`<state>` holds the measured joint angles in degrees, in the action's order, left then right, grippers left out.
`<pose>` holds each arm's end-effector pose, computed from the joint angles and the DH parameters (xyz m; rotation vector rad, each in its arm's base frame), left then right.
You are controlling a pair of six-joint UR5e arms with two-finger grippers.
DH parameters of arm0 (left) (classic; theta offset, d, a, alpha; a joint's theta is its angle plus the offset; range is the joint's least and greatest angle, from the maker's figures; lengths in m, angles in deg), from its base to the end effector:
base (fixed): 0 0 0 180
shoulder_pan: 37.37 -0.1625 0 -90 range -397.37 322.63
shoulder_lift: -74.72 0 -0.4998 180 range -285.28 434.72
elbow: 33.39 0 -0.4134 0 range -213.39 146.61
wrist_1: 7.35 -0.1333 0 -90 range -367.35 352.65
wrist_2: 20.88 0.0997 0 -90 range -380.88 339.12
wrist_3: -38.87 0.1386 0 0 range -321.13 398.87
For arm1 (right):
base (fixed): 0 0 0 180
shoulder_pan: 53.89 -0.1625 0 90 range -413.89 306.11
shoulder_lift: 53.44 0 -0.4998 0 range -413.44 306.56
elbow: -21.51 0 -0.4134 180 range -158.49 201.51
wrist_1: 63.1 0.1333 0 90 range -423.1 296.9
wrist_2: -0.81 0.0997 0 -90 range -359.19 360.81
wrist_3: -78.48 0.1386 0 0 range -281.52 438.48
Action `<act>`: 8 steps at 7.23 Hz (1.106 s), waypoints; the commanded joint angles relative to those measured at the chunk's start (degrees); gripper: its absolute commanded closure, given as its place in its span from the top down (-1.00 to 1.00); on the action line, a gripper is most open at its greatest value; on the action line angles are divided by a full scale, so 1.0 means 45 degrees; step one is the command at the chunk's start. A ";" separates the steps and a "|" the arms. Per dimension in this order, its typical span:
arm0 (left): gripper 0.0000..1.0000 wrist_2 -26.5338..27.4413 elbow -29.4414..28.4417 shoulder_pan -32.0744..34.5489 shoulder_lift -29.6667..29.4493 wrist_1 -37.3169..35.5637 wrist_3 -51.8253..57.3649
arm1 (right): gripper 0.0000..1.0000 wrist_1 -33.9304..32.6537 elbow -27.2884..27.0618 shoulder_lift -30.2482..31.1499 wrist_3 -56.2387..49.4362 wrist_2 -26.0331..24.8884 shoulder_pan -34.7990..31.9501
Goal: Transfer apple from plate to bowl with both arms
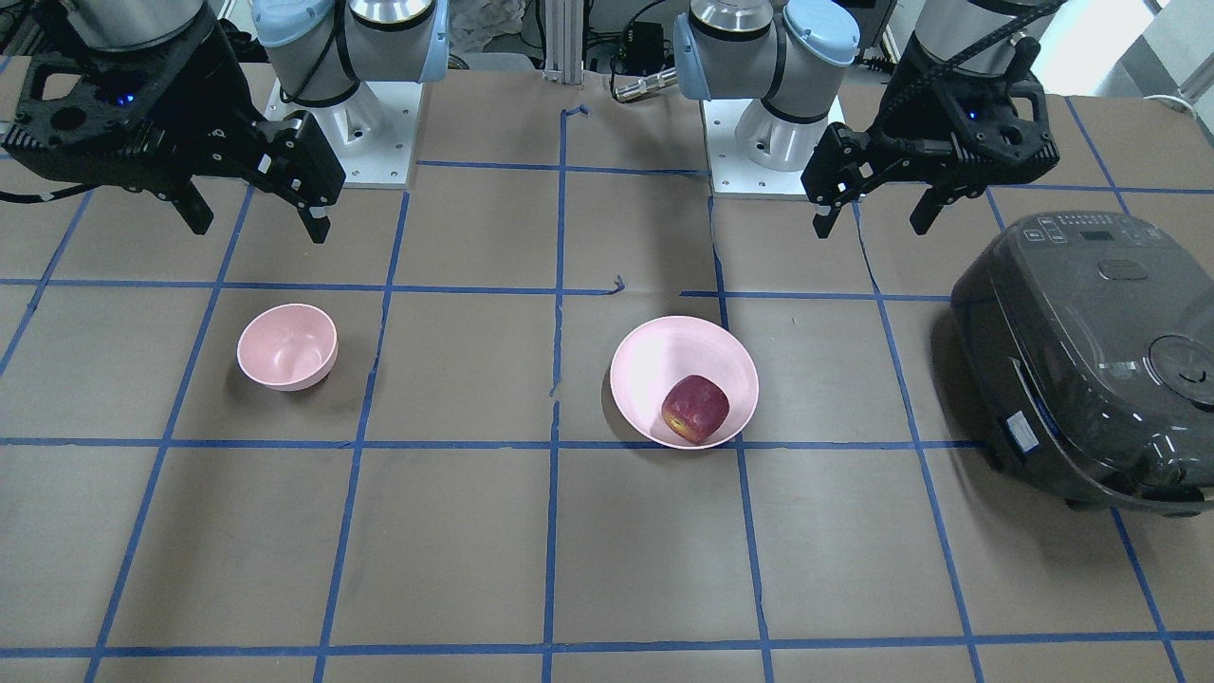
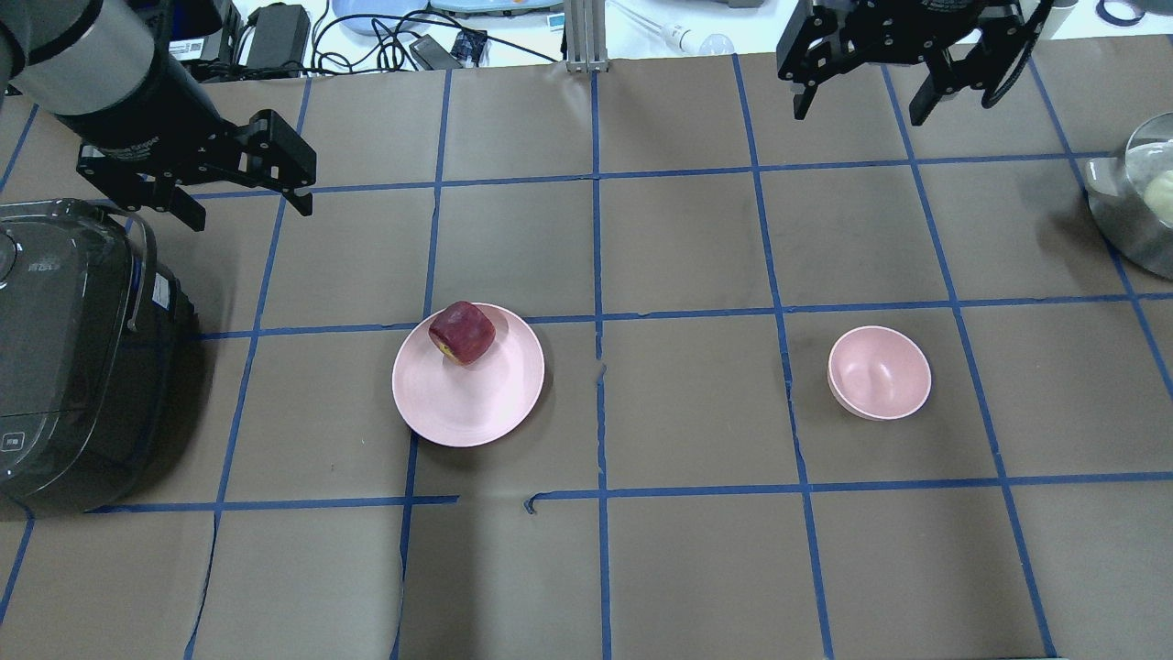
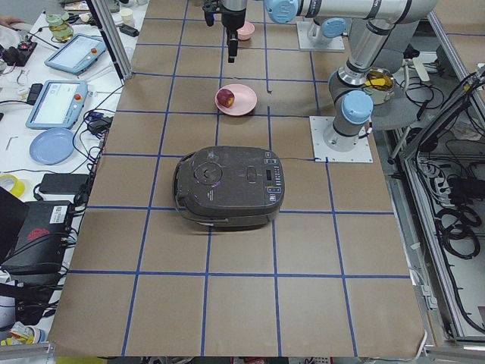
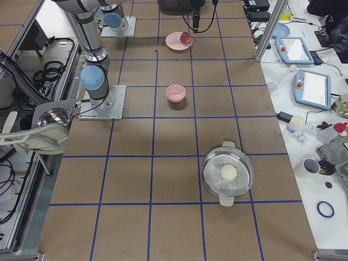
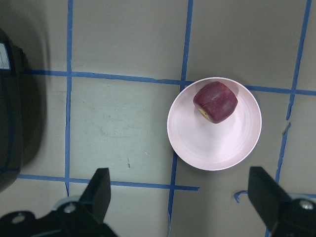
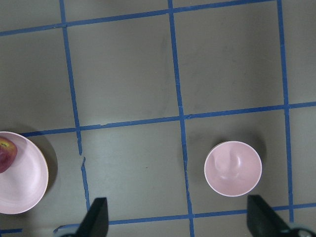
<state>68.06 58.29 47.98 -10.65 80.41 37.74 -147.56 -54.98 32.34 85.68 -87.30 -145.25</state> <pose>-0.0962 -0.4938 0.5530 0.1561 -3.1188 0.1423 0.1510 -0.5499 0.5960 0.1564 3.0984 -0.0975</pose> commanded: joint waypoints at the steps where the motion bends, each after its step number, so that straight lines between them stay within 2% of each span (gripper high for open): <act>1: 1.00 -0.0076 0.0000 0.0000 -0.0092 -0.0069 -0.0079 | 1.00 -0.0020 -0.0032 0.0000 0.0157 -0.0009 -0.0009; 8: 1.00 -0.0038 0.0019 0.0000 -0.0033 -0.0089 -0.0080 | 1.00 -0.0059 -0.0091 -0.0156 0.0217 -0.0224 -0.0009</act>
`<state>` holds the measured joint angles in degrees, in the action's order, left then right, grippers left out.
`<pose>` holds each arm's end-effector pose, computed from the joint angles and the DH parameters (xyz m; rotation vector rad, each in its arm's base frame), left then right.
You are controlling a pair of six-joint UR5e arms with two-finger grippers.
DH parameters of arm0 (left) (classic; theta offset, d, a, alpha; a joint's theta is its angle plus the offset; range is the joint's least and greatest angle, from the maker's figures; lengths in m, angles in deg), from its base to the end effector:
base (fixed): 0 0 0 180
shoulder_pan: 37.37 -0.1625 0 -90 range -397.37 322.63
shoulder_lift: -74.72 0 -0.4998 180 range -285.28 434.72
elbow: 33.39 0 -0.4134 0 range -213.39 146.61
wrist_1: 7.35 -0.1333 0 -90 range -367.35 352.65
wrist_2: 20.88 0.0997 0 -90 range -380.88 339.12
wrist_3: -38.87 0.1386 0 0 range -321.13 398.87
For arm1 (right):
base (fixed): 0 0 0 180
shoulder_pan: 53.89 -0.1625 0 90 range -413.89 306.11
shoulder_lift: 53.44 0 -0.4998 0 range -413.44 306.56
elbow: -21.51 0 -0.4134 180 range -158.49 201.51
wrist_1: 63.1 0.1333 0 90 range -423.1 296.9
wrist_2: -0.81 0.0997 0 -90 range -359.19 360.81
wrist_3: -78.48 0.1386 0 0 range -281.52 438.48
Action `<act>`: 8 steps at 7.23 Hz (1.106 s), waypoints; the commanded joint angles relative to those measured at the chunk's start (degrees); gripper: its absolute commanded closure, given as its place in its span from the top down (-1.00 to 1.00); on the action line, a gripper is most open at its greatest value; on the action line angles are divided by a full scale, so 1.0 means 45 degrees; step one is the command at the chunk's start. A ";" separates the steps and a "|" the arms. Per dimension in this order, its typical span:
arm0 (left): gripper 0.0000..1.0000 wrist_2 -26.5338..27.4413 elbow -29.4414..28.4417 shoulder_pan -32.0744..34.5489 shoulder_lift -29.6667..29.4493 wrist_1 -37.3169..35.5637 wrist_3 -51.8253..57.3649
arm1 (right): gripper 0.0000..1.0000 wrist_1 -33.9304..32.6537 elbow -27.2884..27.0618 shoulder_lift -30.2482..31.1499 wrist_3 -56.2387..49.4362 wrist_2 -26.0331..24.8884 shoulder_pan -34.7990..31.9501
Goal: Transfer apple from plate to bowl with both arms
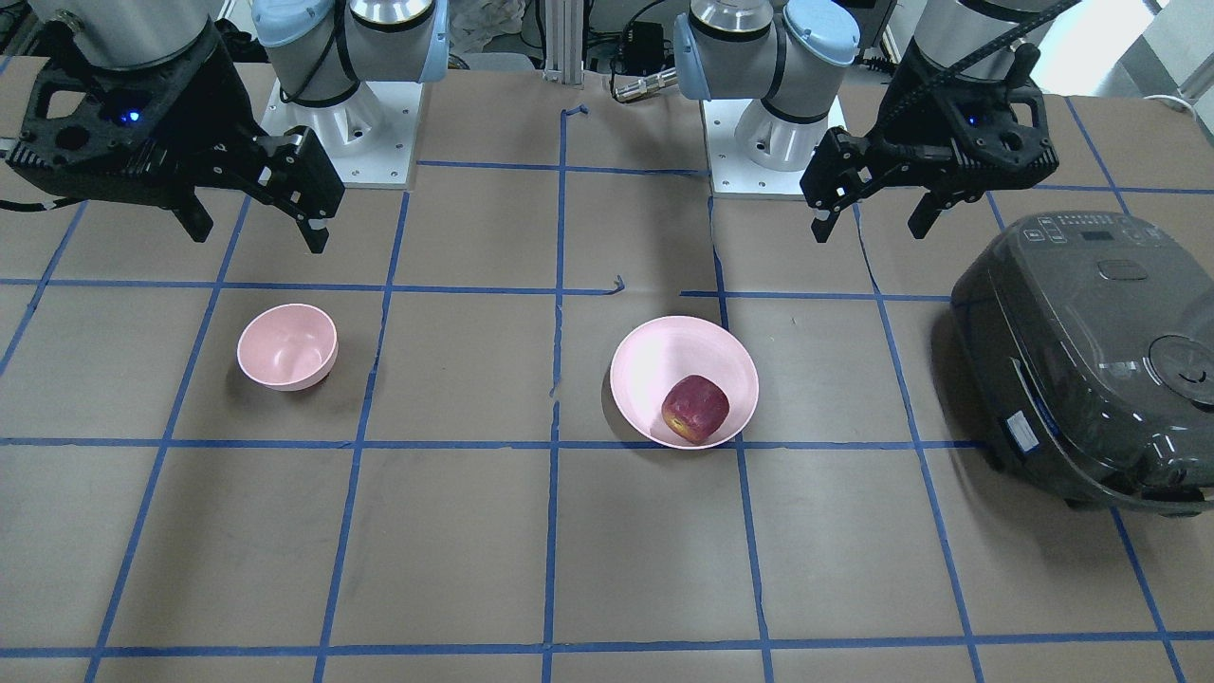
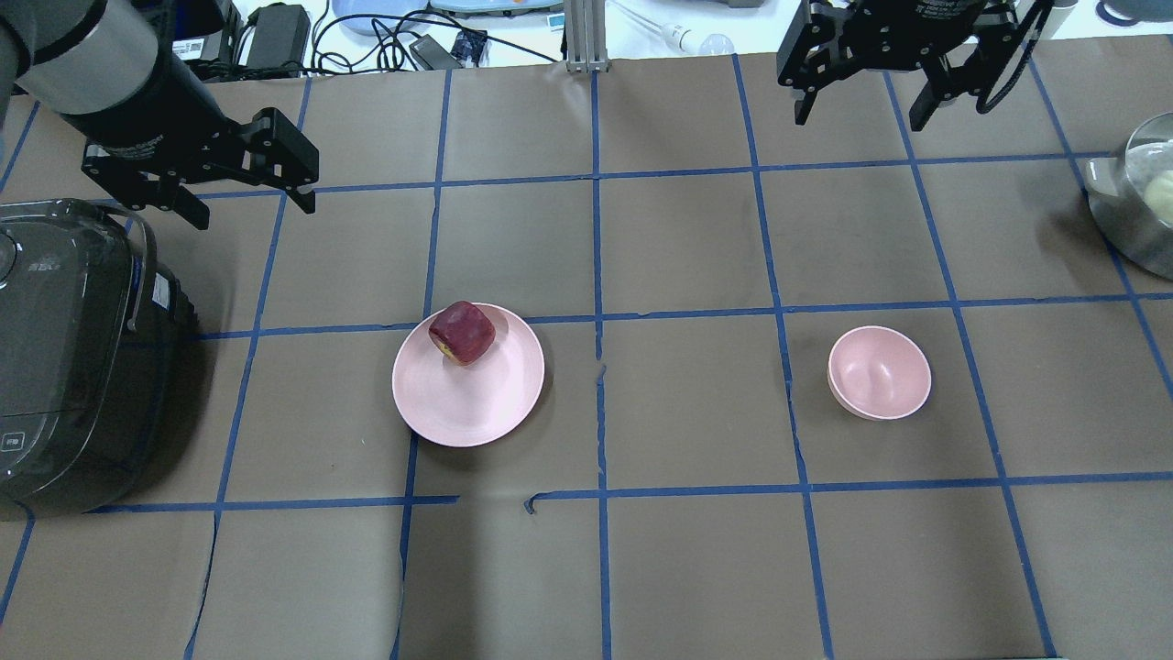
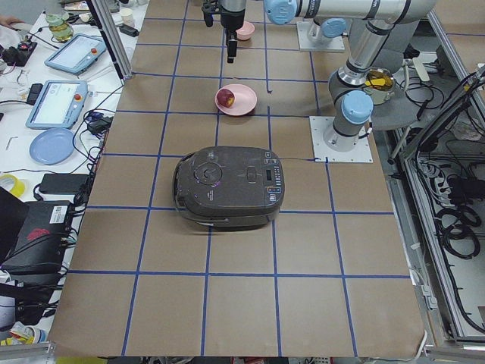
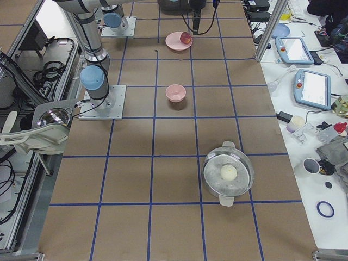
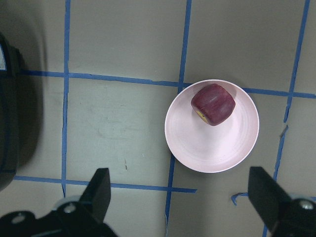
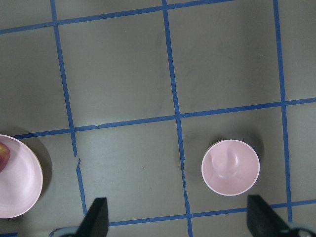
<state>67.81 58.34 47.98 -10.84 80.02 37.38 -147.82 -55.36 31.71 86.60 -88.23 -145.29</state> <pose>-0.0966 -0.4959 0.5517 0.1653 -3.1135 0.1463 0.1492 -0.5547 0.5869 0.1822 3.1142 -0.0792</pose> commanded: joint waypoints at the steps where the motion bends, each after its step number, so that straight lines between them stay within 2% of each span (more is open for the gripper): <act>1: 1.00 0.0017 -0.0012 0.0000 0.0027 -0.0003 0.0000 | 1.00 -0.0001 -0.0027 -0.0037 -0.0008 0.0080 0.0000; 8: 1.00 0.0018 0.0007 0.0019 -0.0147 -0.0022 -0.0058 | 1.00 0.0117 -0.0105 -0.0212 -0.0183 0.0158 -0.0059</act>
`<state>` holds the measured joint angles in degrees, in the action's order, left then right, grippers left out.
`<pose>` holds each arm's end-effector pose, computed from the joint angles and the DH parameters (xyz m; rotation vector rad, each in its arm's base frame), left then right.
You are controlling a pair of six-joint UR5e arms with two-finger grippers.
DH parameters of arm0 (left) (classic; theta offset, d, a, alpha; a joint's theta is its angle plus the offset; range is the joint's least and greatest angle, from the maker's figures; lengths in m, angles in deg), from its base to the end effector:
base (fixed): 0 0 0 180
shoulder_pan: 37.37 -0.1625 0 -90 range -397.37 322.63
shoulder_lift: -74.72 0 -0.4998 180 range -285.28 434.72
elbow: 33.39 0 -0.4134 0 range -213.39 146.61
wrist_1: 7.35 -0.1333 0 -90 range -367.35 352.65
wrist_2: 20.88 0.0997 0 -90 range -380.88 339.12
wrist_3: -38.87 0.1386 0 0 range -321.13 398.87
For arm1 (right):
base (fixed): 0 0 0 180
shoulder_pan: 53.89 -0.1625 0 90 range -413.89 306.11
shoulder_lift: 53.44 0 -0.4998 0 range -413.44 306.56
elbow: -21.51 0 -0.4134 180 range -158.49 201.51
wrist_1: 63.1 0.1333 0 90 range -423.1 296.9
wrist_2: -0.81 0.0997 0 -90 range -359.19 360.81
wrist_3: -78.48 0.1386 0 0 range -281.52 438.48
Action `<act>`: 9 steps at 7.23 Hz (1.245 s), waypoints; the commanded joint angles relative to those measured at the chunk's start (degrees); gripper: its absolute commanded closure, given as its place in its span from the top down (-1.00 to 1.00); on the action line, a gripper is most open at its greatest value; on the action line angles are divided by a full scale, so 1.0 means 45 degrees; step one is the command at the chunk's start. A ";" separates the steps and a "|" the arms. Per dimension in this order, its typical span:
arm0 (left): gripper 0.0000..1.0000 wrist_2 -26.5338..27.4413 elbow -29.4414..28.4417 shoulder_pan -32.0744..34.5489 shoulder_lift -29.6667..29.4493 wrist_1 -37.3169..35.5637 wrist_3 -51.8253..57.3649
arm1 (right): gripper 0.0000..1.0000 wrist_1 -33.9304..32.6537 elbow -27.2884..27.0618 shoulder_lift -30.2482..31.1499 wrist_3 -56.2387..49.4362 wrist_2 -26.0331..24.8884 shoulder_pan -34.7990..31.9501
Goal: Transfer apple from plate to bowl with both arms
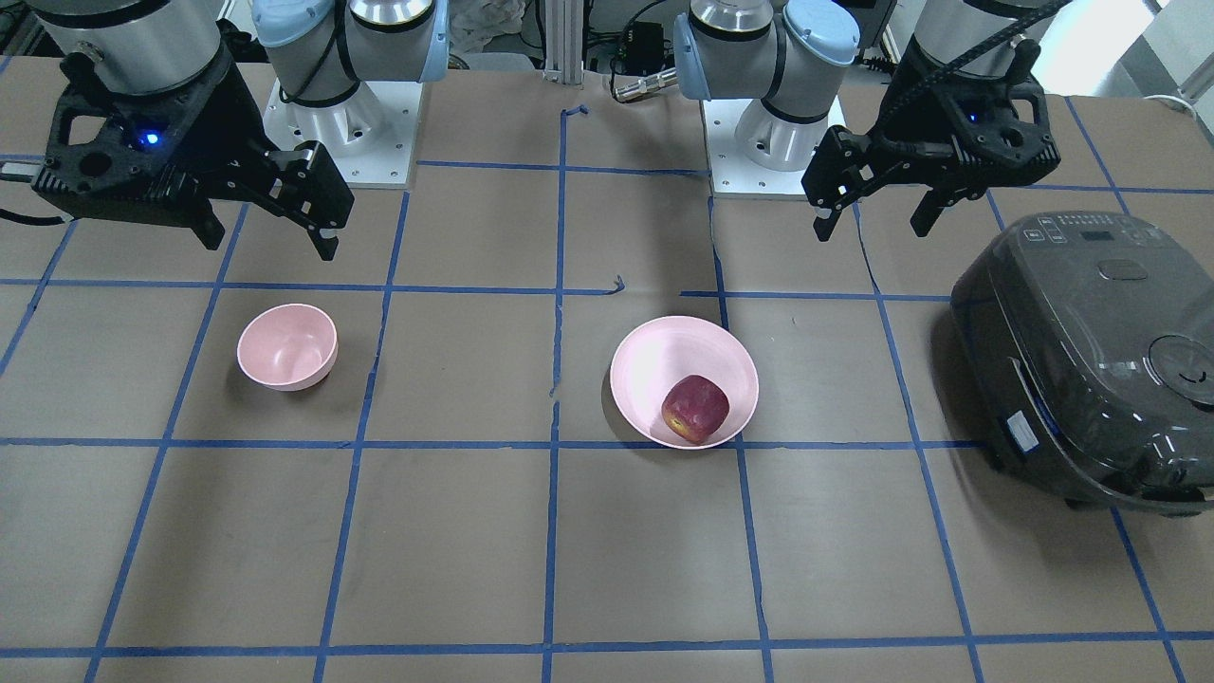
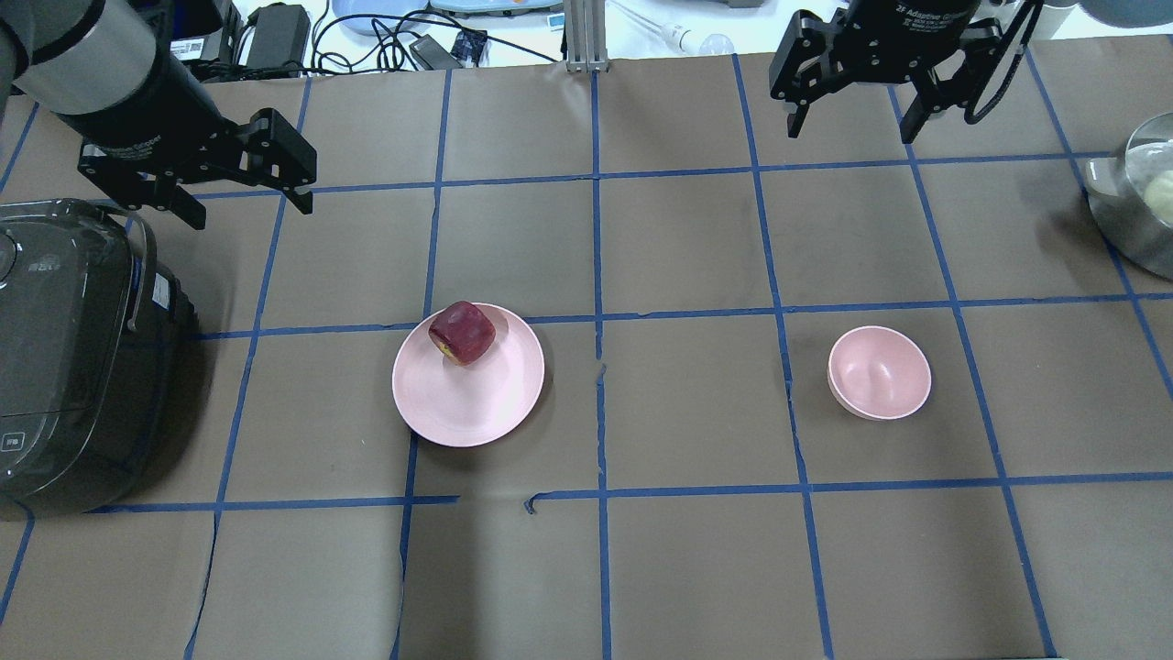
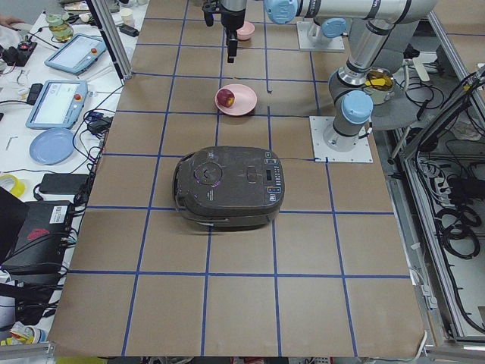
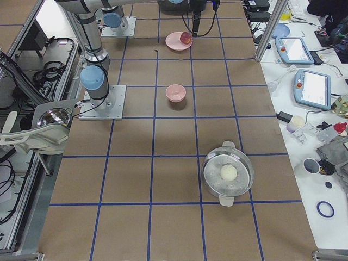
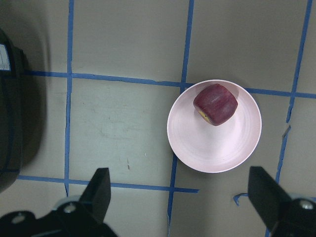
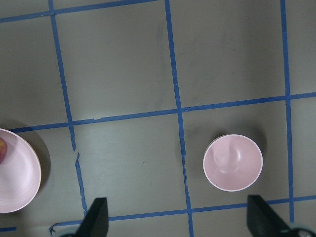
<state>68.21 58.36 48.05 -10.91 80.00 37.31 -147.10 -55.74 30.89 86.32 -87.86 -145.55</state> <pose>-0.0962 -0.4962 0.5509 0.1662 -3.1204 0.1444 0.1527 -0.5577 0.5741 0.1677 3.1123 -0.0263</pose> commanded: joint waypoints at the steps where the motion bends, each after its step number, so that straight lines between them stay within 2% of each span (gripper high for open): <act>1: 1.00 -0.0168 0.0080 0.0022 -0.0480 -0.0017 -0.1398 | 1.00 -0.0103 -0.0058 -0.0127 -0.0991 0.0115 0.0405; 2: 1.00 -0.0150 0.0370 0.0332 -0.0948 -0.0578 -0.2842 | 1.00 -0.0142 -0.0175 -0.0186 -0.1909 0.0038 0.0989; 3: 1.00 -0.0207 0.0721 0.0799 -0.1474 -0.1937 -0.4230 | 0.93 -0.0181 -0.0872 -0.0283 -0.3078 -0.0060 0.2001; 4: 1.00 -0.0189 0.0957 0.1210 -0.2176 -0.2724 -0.6429 | 0.92 -0.0220 -0.1846 -0.0284 -0.3689 -0.0022 0.2997; 5: 1.00 -0.0208 0.1075 0.1426 -0.2821 -0.3196 -0.7804 | 0.92 -0.0955 -0.2900 -0.0303 -0.4392 -0.0080 0.3625; 6: 1.00 -0.0382 0.1347 0.1487 -0.3523 -0.3587 -0.8147 | 0.91 -0.2084 -0.4341 -0.0323 -0.4669 -0.0467 0.3941; 7: 1.00 -0.1428 0.1466 0.1835 -0.3994 -0.4674 -0.9194 | 0.87 -0.4029 -0.6192 -0.0323 -0.4691 -0.0626 0.4002; 8: 1.00 -0.1438 0.1564 0.2109 -0.4405 -0.4878 -0.9495 | 0.81 -0.6156 -0.8009 -0.0323 -0.4634 -0.0608 0.4022; 9: 1.00 -0.1419 0.1758 0.2112 -0.4699 -0.4919 -0.9536 | 0.74 -0.8188 -0.9284 -0.0362 -0.4884 -0.0917 0.4022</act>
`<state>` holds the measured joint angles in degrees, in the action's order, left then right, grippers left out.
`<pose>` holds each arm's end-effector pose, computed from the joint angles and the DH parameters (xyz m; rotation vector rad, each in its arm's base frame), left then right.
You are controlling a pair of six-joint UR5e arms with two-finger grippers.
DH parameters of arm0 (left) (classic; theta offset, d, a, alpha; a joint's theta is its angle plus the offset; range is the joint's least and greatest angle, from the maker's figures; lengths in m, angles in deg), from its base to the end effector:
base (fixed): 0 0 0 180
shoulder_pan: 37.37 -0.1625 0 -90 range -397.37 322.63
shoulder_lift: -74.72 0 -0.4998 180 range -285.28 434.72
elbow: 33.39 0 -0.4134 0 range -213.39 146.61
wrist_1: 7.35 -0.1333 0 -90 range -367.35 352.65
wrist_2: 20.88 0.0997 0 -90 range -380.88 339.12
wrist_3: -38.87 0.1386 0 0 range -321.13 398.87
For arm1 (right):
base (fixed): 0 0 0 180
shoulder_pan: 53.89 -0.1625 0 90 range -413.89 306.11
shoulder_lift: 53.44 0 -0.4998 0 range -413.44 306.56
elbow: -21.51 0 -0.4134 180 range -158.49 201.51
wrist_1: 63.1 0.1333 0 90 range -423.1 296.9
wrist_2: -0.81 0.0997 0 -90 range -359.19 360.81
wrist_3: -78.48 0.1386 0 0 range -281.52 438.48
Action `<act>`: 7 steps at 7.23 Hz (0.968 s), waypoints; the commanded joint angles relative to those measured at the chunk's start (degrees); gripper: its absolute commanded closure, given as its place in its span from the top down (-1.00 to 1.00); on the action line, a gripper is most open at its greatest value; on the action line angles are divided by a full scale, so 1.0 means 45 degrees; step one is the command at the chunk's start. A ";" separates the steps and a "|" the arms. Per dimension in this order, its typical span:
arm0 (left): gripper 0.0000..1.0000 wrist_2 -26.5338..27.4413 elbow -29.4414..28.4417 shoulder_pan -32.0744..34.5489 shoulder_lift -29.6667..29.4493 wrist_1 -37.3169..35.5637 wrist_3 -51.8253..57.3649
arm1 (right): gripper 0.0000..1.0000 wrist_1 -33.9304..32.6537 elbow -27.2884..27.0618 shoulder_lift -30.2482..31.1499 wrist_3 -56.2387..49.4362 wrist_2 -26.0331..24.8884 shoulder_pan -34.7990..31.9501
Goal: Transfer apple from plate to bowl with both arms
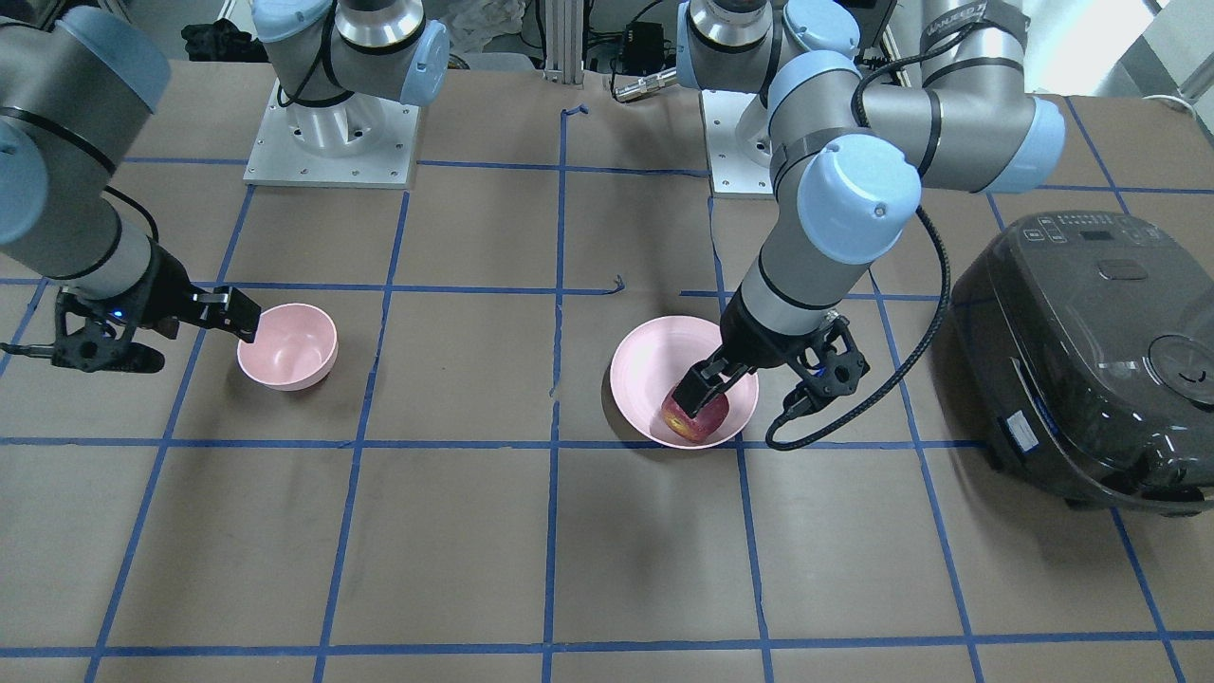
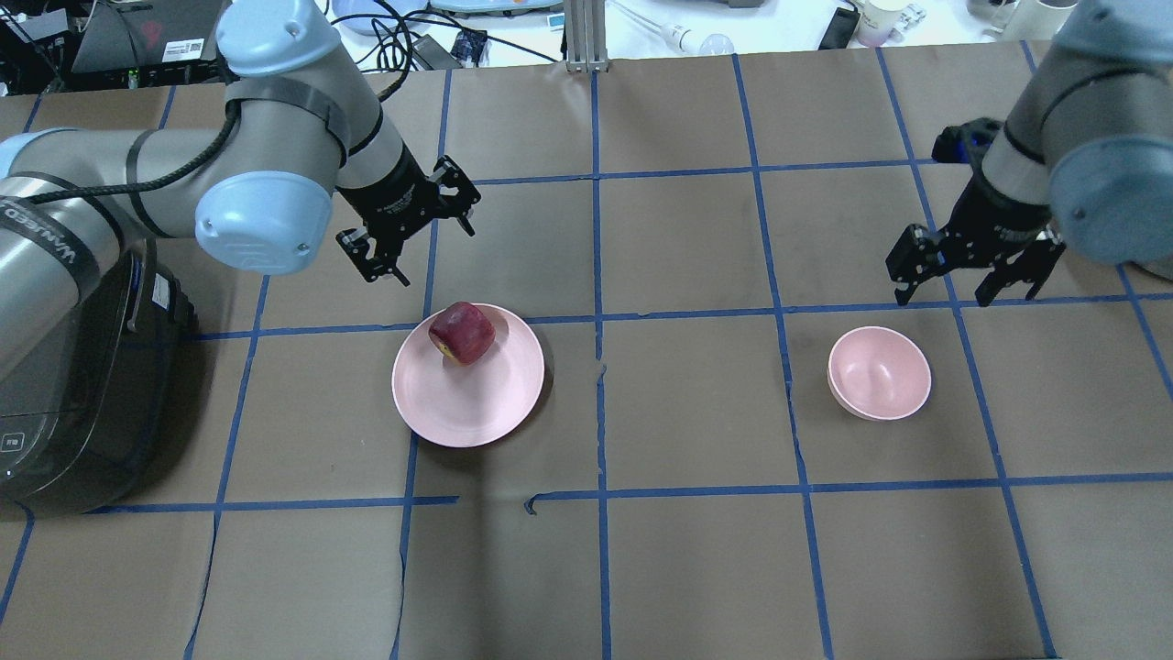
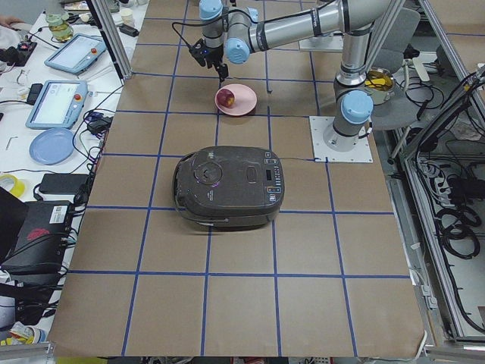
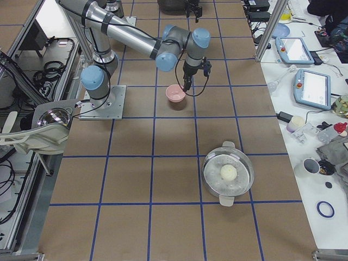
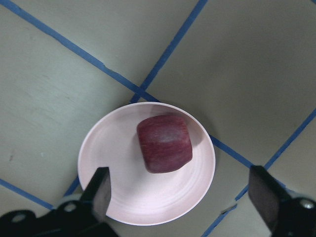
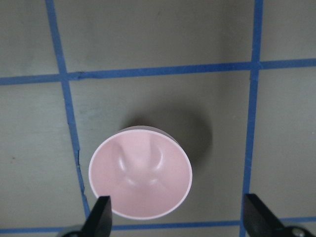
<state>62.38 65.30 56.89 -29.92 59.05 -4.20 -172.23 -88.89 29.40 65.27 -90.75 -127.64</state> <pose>-0.1942 -0.5935 0.3452 1.0067 -2.8592 -0.0651 -0.0175 -0.5231 0.3155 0.0797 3.1208 0.2333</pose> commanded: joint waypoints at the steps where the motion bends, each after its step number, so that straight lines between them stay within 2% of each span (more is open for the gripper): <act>1: 1.00 -0.0104 0.0490 0.0147 -0.0710 -0.0284 -0.0330 | 0.56 -0.3224 -0.2588 -0.0224 -0.0460 -0.0451 0.0042; 3: 1.00 0.0245 0.0901 0.0147 -0.0946 -0.0439 -0.0330 | 0.26 -0.3484 -0.2886 -0.0343 -0.0501 -0.0472 0.0275; 5: 1.00 0.0267 0.0961 0.0128 -0.1432 -0.0558 -0.0350 | -0.20 -0.3503 -0.3044 -0.0343 -0.0308 -0.0472 0.0665; 7: 1.00 0.0267 0.1078 0.0127 -0.1785 -0.0733 -0.0330 | -0.43 -0.3348 -0.3063 -0.0362 0.0120 -0.0297 0.0882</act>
<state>63.55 69.71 57.48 -36.93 56.09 -5.75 -187.59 -102.57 27.83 64.50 -92.42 -124.15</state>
